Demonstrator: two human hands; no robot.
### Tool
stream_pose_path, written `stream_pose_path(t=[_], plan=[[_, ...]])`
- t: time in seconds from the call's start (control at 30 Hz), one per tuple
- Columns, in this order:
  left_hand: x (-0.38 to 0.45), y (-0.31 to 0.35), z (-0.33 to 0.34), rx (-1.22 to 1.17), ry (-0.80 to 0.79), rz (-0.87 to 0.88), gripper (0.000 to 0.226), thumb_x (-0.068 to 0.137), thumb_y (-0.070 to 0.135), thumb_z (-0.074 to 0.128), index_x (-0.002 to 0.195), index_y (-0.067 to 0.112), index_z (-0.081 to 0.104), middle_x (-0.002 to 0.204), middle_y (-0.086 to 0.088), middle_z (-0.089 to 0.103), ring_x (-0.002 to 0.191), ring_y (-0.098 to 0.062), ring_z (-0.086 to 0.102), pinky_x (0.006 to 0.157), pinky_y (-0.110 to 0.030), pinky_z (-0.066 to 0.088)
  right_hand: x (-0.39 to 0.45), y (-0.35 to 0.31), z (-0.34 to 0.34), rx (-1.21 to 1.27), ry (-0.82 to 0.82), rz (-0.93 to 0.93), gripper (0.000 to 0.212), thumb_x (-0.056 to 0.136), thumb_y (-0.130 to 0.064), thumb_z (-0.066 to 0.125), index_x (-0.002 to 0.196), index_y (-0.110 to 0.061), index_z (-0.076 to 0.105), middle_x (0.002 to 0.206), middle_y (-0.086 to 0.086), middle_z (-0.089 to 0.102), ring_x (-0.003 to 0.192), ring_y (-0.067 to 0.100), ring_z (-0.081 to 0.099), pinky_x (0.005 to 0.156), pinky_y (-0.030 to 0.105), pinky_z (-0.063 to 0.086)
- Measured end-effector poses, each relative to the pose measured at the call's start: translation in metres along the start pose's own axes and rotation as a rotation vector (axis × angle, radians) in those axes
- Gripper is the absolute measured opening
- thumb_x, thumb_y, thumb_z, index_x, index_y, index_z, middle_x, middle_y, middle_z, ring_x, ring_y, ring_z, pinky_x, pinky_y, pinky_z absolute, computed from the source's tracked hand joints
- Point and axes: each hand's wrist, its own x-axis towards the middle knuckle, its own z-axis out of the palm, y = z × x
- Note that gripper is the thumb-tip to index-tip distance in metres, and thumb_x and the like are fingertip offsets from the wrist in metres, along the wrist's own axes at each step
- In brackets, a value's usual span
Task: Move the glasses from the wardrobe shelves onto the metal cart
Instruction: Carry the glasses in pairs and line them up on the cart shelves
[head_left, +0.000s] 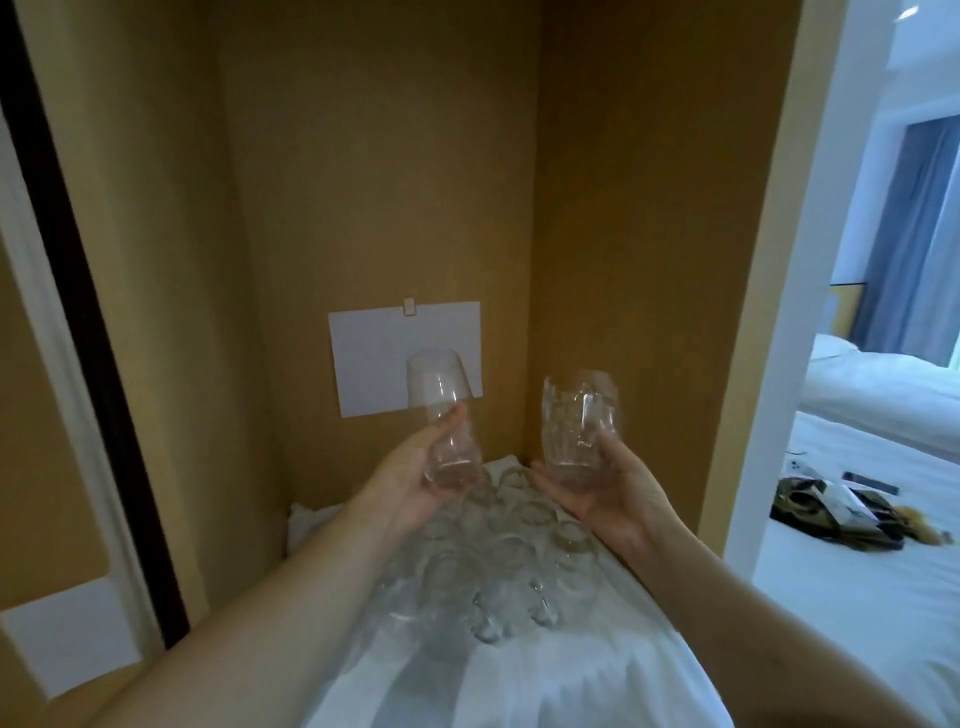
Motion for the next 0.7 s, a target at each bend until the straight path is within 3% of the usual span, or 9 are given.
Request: stream_pose_path(t=[0.1,0.2,0.37,0.47,0.57,0.7], plan=[[-0.013,-0.015,0.017,0.113,-0.031,0.033,0.056,0.066,0.021,0.086,0.114,0.007,0.062,0.079,-0.011,0.071,0.069,-0.025,0.065,0.070,-0.041,0.054,-0.016,-0.003,-0.011,-0.041,-0.015,-0.007,0.019,0.093,-0.024,0.068,0.088,-0.011,0.081,0.137,0.029,0.058,0.123,0.045,0.057,0.113,0.060,0.038],[-0.020,-0.031,0.033,0.174,-0.090,0.071,0.058,0.066,0.022,0.086,0.117,0.008,0.063,0.079,-0.007,0.074,0.067,-0.023,0.067,0.066,-0.038,0.055,-0.035,-0.017,-0.021,-0.056,-0.077,0.012,0.012,0.092,-0.020,0.070,0.097,-0.010,0.075,0.139,0.027,0.057,0.126,0.044,0.057,0.116,0.057,0.034],[-0.034,-0.067,0.074,0.165,-0.127,0.070,0.032,0.075,0.016,0.081,0.104,0.009,0.069,0.086,-0.008,0.076,0.071,-0.025,0.069,0.069,-0.042,0.057,-0.075,-0.047,-0.049,-0.069,-0.129,0.009,0.069,0.074,-0.024,0.087,0.133,-0.002,0.057,0.136,0.028,0.059,0.124,0.047,0.058,0.106,0.063,0.042],[-0.043,-0.096,0.105,0.196,-0.172,0.030,0.047,0.073,0.019,0.087,0.114,0.008,0.067,0.091,-0.009,0.072,0.069,-0.025,0.066,0.068,-0.040,0.053,-0.109,-0.079,-0.071,-0.134,-0.092,-0.052,0.096,0.054,-0.022,0.098,0.137,-0.005,0.054,0.131,0.024,0.062,0.119,0.041,0.062,0.098,0.062,0.051],[-0.053,-0.129,0.144,0.219,-0.212,0.023,0.053,0.074,0.018,0.085,0.122,0.008,0.064,0.091,-0.007,0.072,0.069,-0.022,0.066,0.062,-0.035,0.054,-0.145,-0.114,-0.098,-0.177,-0.088,-0.084,0.099,0.047,-0.025,0.100,0.134,-0.006,0.057,0.123,0.019,0.065,0.111,0.035,0.064,0.101,0.054,0.048],[-0.070,-0.175,0.198,0.269,-0.257,0.008,0.067,0.067,0.023,0.091,0.126,0.011,0.064,0.104,-0.008,0.075,0.086,-0.024,0.072,0.067,-0.038,0.060,-0.190,-0.158,-0.144,-0.198,-0.057,-0.098,0.110,0.058,-0.036,0.097,0.151,-0.009,0.044,0.139,0.020,0.057,0.127,0.038,0.054,0.117,0.057,0.031]])
